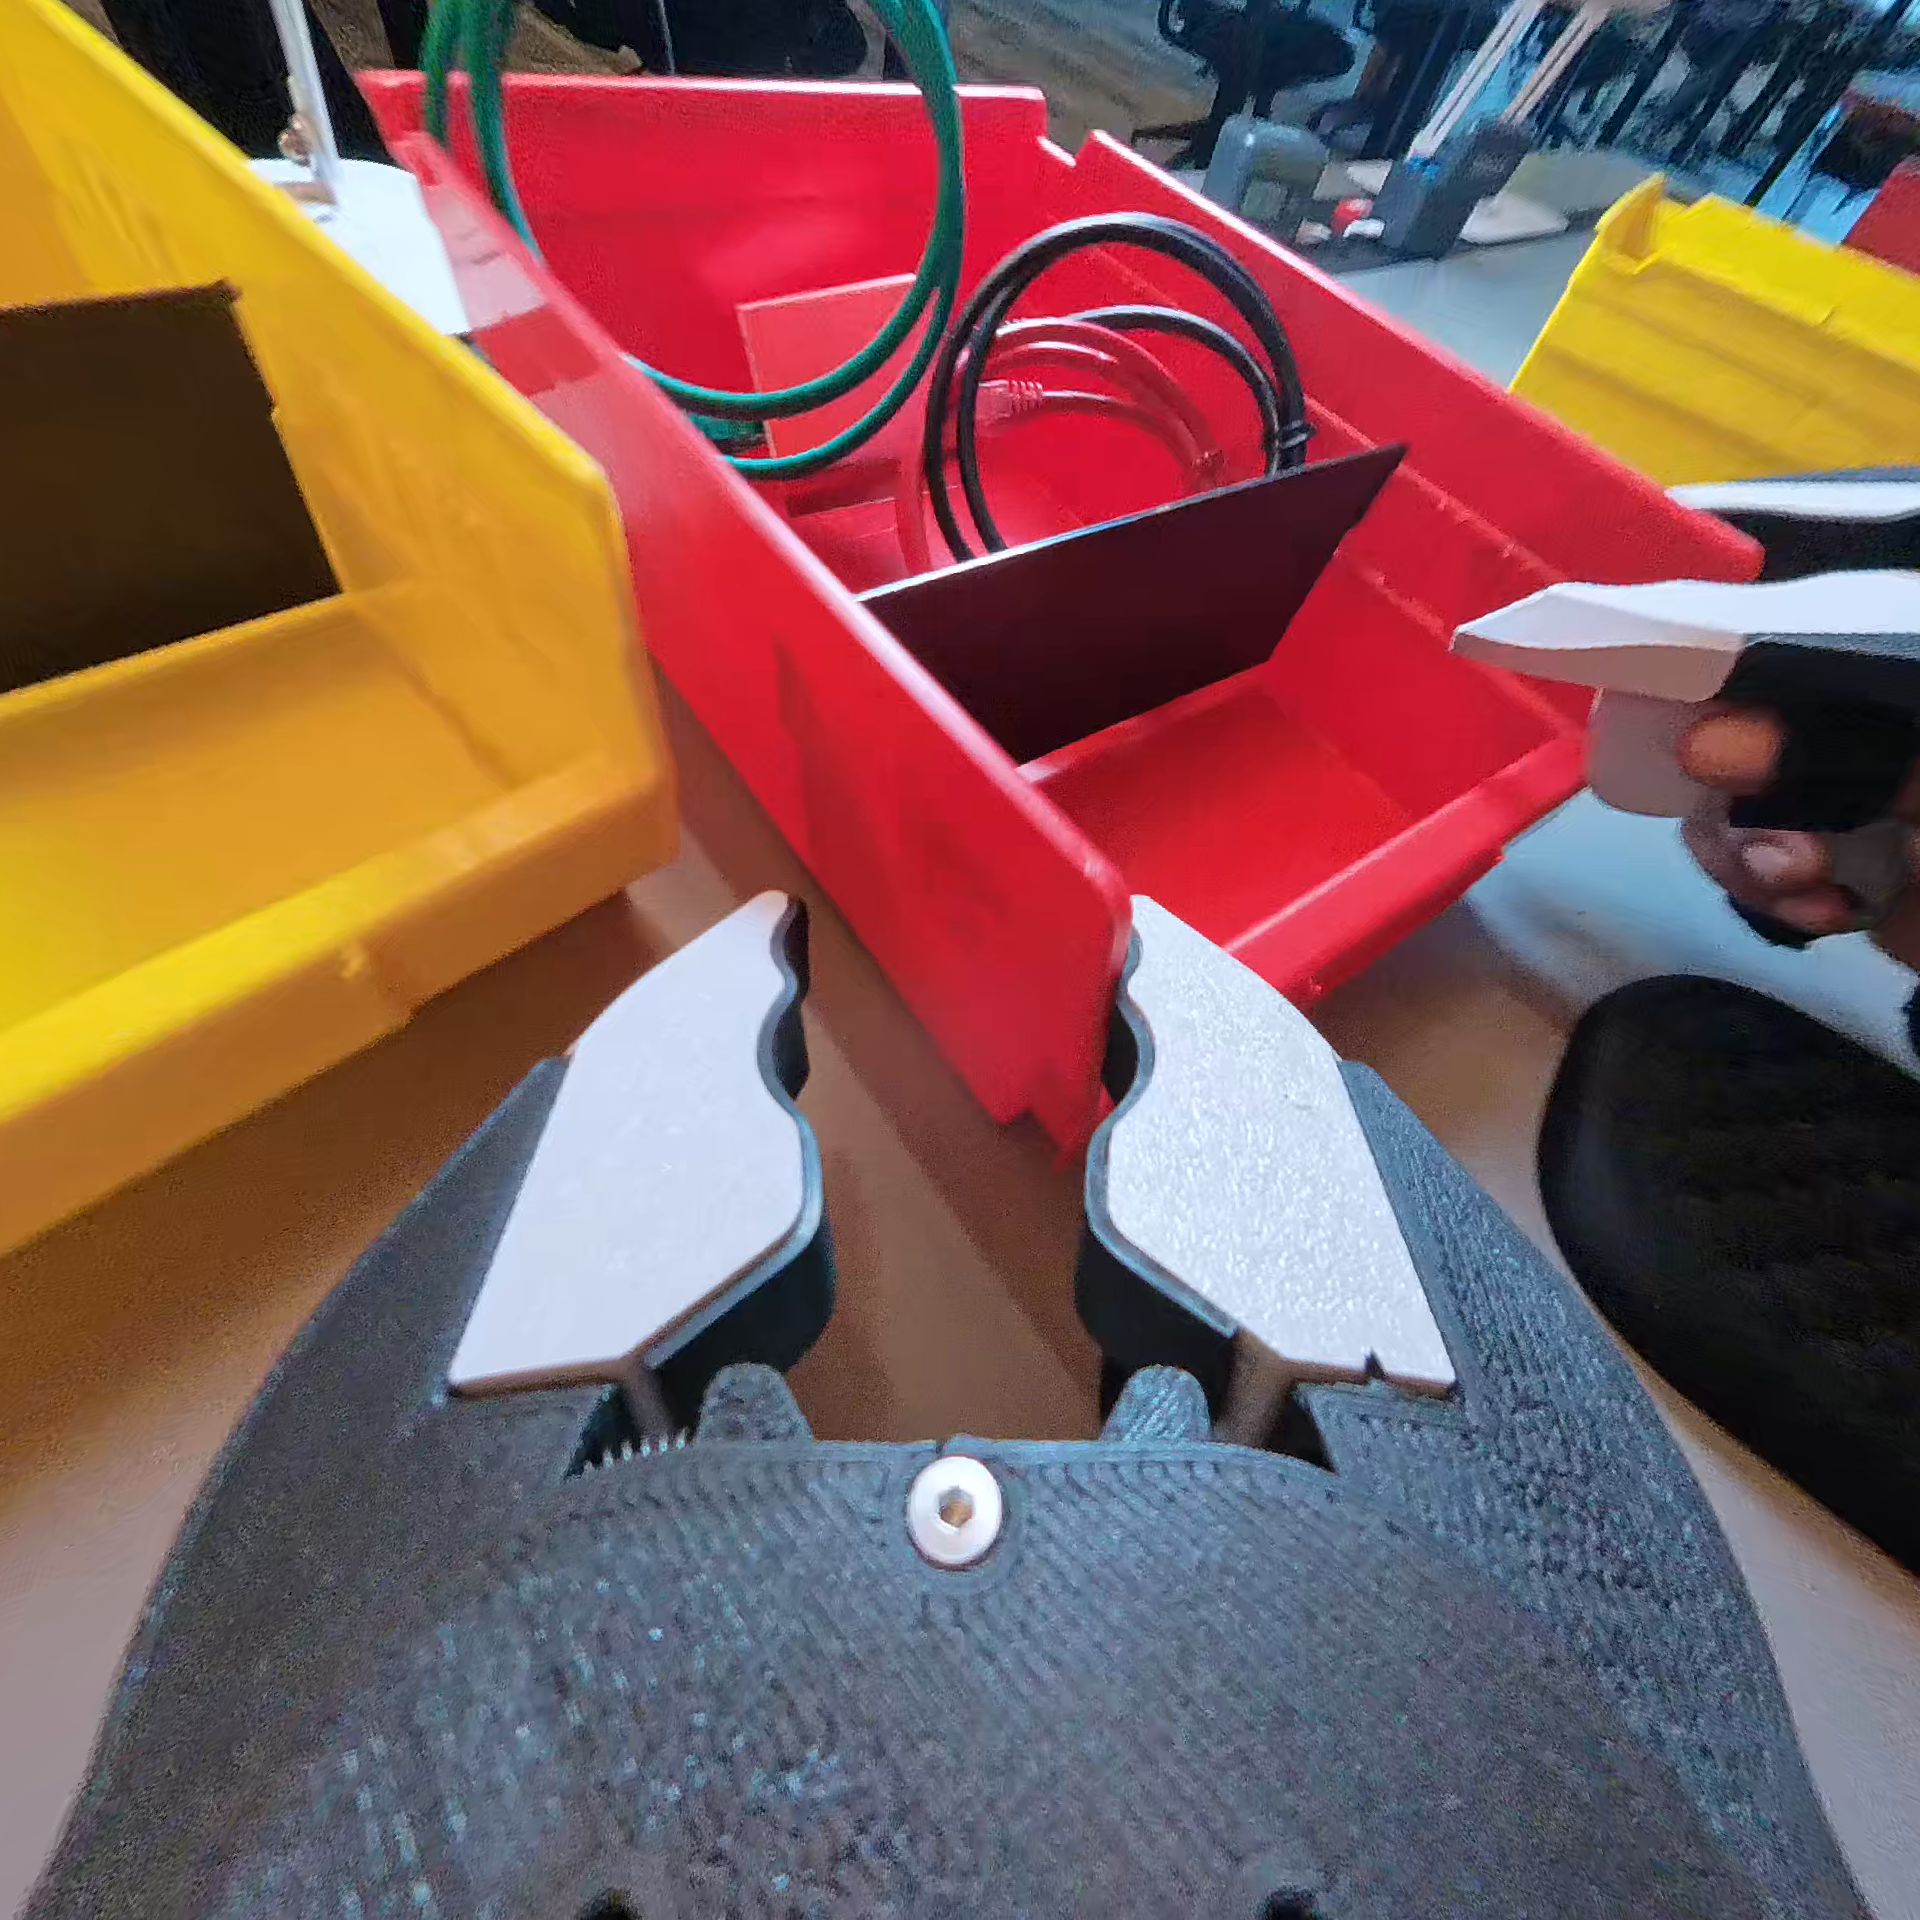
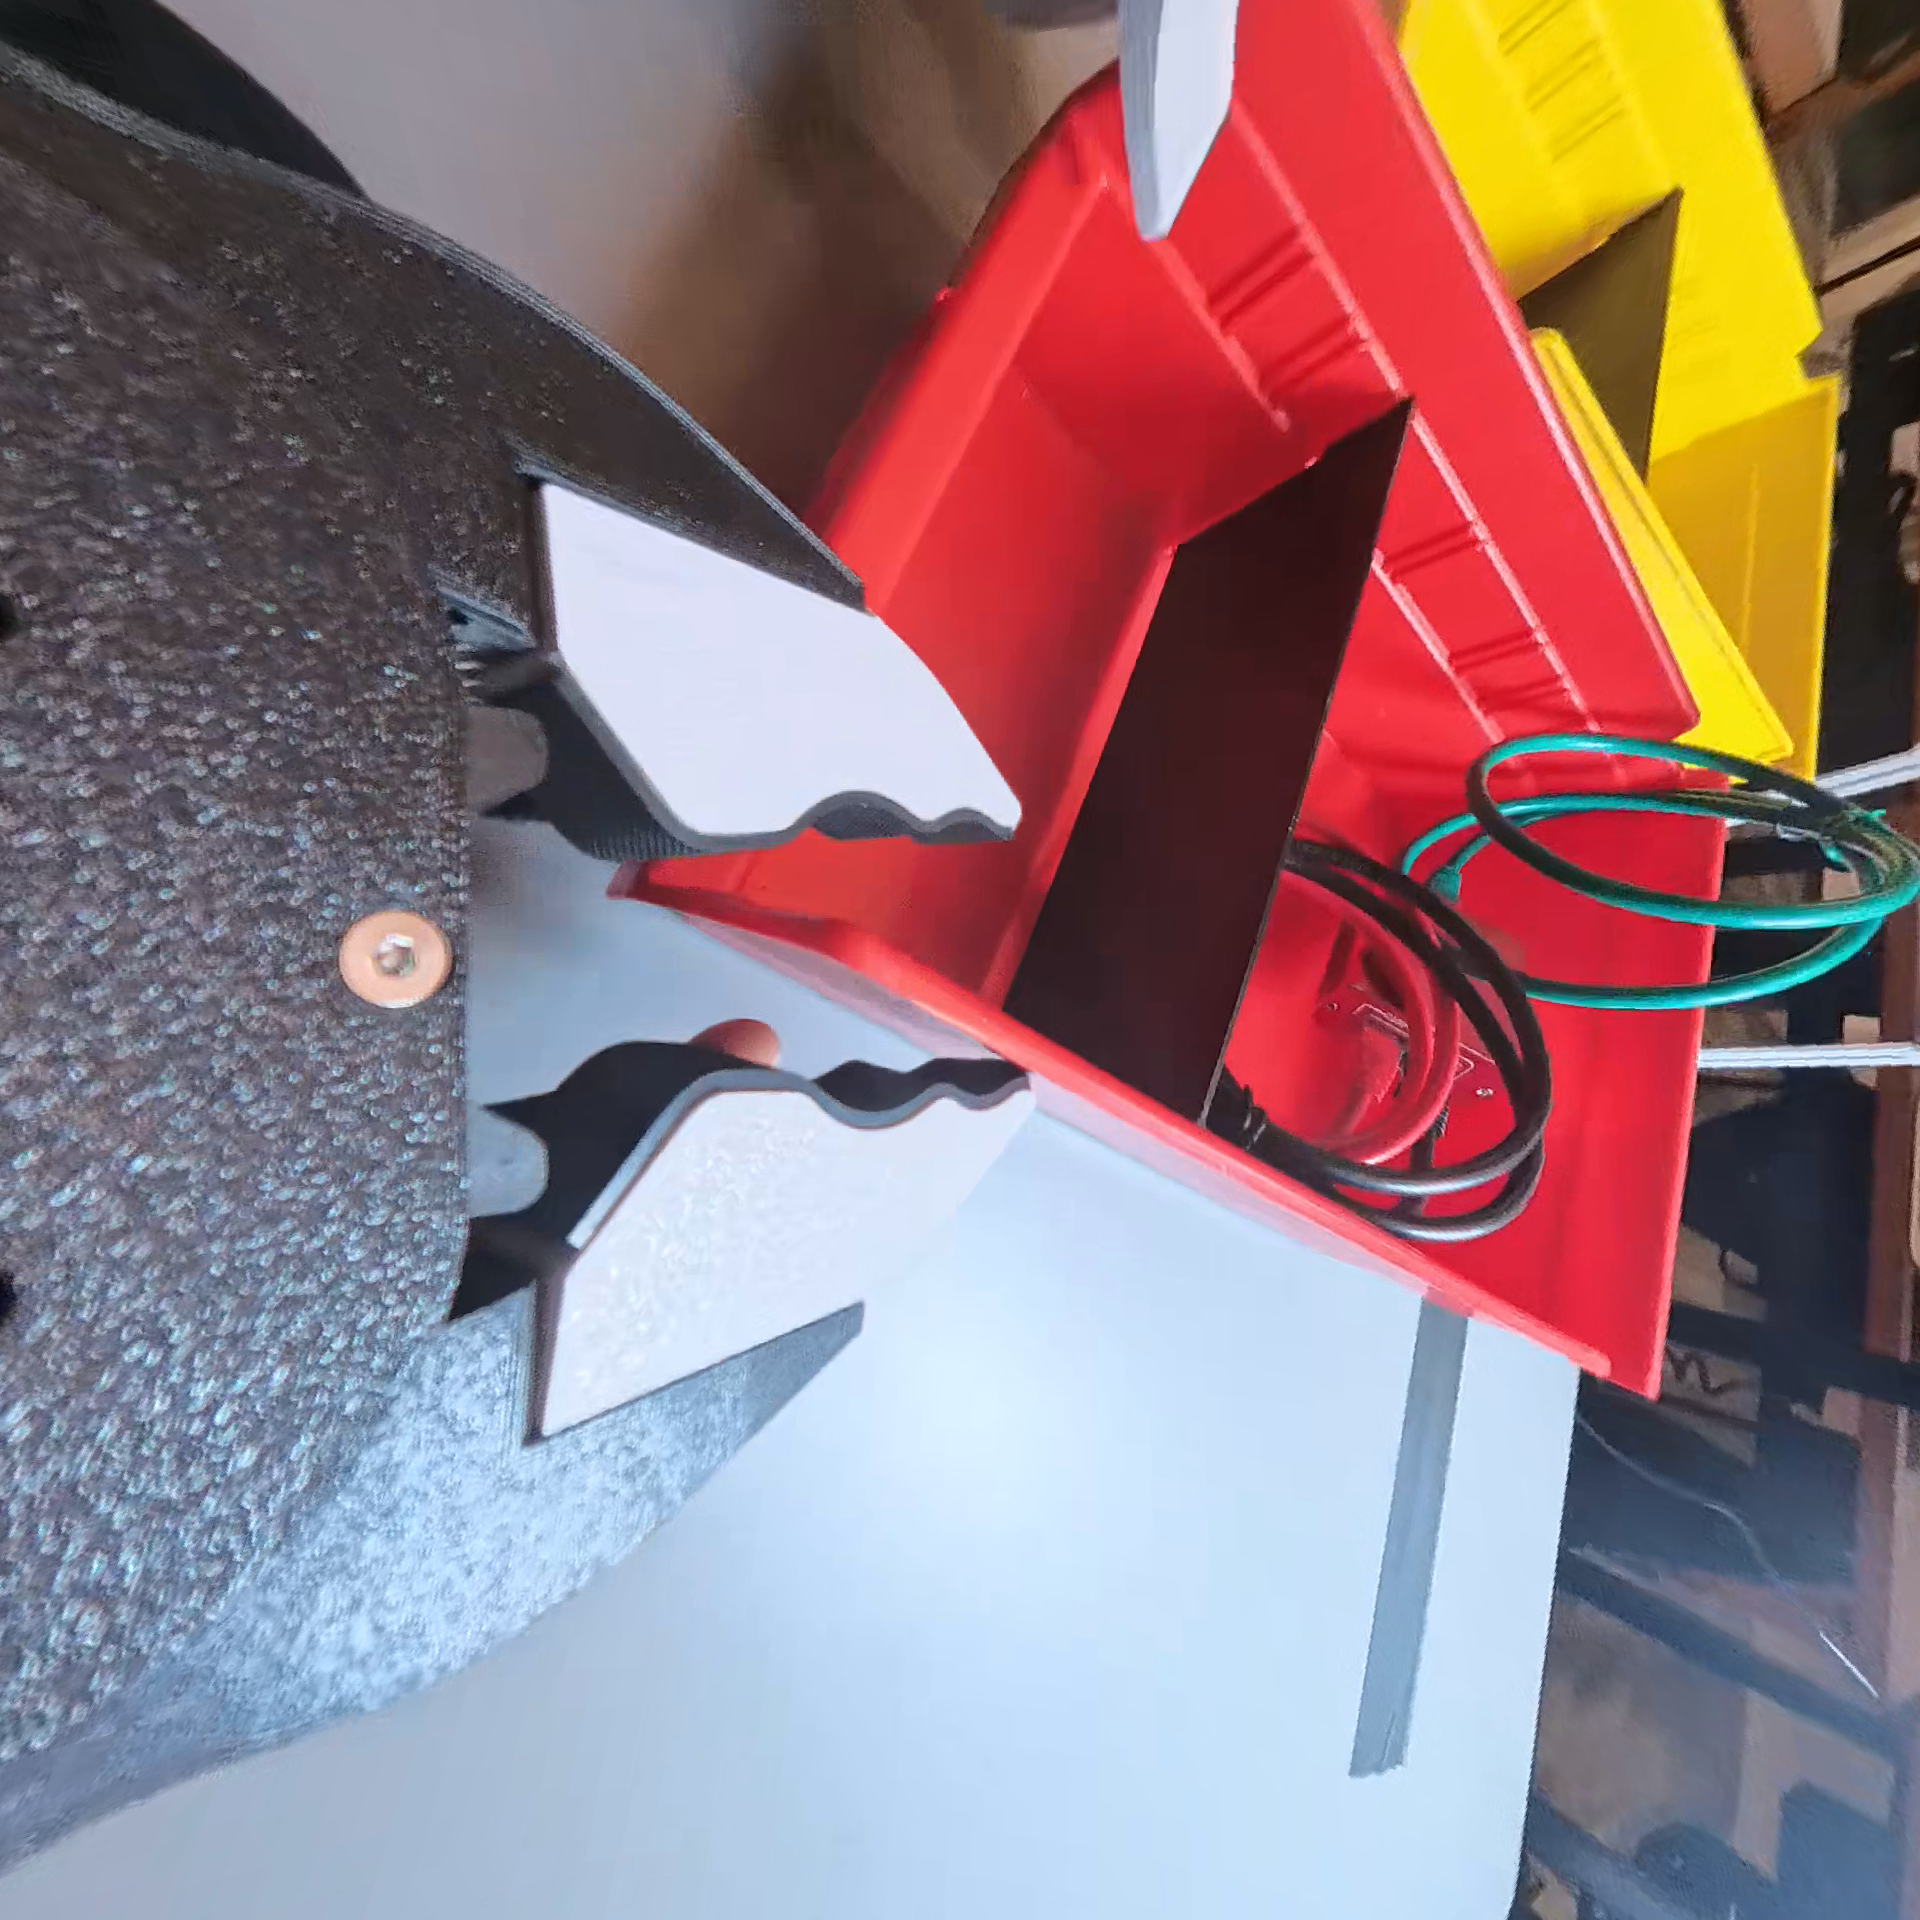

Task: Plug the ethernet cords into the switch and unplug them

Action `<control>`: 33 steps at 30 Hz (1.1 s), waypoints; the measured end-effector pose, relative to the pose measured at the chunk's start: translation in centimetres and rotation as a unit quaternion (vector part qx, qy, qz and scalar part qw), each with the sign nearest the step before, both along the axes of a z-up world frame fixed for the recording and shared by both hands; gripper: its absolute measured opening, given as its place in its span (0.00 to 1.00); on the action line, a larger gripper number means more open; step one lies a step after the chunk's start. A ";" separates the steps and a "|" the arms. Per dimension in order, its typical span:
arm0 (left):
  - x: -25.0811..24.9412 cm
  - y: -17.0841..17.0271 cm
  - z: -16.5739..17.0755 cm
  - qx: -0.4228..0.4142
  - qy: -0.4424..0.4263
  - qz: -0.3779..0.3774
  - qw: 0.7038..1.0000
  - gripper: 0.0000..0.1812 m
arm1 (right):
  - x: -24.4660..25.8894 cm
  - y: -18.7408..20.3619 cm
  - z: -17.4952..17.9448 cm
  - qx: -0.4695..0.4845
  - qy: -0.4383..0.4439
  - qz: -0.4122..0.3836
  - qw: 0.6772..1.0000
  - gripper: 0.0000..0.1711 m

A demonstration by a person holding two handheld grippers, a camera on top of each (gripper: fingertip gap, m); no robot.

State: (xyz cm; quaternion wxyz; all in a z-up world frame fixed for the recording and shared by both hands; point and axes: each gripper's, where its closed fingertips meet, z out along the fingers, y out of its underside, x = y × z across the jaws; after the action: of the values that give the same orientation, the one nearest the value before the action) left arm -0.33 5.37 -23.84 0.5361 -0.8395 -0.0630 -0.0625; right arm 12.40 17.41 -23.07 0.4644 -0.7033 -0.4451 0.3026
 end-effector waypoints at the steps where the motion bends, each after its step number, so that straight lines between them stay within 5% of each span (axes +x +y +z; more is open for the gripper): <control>1: 0.2 0.9 -0.2 -0.001 0.013 -0.006 1.000 0.28 | 0.1 0.3 0.0 0.015 -0.005 -0.007 1.000 0.19; 2: 0.4 1.5 -0.3 -0.002 0.022 -0.009 1.000 0.21 | 0.4 0.6 0.0 0.036 -0.009 -0.015 0.999 0.14; 14: 0.9 3.1 -0.4 0.014 0.074 -0.012 0.997 0.17 | 2.1 1.4 -0.2 0.102 -0.015 -0.061 0.993 0.09; 23: 2.7 2.3 2.3 0.062 0.137 -0.041 0.988 0.11 | 5.0 0.1 3.5 0.152 0.041 -0.099 0.982 0.04; 28: 1.9 0.9 6.0 0.107 0.169 -0.020 0.979 0.08 | 4.6 -1.9 6.7 0.190 0.062 -0.092 0.975 0.05; 33: 0.5 -2.2 13.4 0.160 0.201 0.010 0.966 0.08 | 3.1 -4.6 13.5 0.228 0.114 -0.064 0.965 0.05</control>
State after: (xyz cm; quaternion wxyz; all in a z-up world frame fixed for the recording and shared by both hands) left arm 0.18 3.16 -10.45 0.6654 -0.7377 0.0488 0.1038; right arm 15.53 12.77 -9.53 0.6788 -0.5666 -0.4003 0.2407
